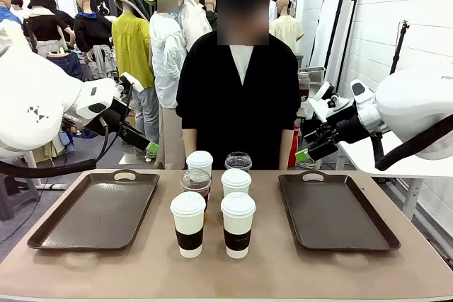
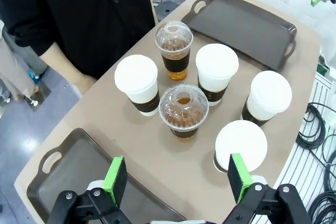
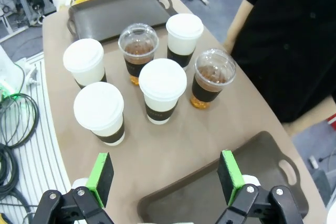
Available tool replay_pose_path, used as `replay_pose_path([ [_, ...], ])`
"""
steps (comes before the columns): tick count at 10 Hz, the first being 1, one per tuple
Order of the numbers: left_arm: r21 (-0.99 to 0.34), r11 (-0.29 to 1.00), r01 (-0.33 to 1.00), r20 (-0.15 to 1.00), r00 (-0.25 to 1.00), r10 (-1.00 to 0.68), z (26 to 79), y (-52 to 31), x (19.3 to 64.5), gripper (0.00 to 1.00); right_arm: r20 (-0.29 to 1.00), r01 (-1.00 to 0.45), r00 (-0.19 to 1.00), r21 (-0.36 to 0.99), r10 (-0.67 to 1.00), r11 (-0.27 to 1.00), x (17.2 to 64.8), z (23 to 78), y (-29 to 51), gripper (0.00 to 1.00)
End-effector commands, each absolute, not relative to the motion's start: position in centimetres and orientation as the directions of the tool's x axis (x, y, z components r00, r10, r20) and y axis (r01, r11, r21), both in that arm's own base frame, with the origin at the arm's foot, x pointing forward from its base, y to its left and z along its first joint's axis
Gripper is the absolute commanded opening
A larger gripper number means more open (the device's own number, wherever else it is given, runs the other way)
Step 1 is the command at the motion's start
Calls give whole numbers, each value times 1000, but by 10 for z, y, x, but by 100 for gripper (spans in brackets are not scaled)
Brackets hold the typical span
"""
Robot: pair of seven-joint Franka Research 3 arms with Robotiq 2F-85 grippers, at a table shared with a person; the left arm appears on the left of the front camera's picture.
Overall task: Distribute the coffee onto the tray.
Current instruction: Pick up one iced Americano and place it on the right Handle tray.
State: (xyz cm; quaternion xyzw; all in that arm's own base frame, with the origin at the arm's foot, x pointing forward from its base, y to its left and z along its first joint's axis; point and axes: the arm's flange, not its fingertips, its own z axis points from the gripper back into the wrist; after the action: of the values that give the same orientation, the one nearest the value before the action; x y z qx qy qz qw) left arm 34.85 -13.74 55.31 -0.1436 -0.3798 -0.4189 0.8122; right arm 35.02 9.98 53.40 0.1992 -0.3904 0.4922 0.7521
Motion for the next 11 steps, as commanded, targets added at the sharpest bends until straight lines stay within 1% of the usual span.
replay_pose_path([
  [1,103,591,800,748,329,-576,517,-130,328,100,798,-909,195,-72,570,411,359,532,103,100],
  [2,112,601,791,727,347,-593,514,-132,329,100,795,-893,223,-65,563,446,359,531,103,100],
  [3,87,605,792,734,360,-576,551,-138,349,100,788,-897,212,-79,579,435,351,534,100,100],
  [11,87,605,792,734,360,-576,551,-138,349,100,788,-897,212,-79,579,435,351,534,100,100],
])
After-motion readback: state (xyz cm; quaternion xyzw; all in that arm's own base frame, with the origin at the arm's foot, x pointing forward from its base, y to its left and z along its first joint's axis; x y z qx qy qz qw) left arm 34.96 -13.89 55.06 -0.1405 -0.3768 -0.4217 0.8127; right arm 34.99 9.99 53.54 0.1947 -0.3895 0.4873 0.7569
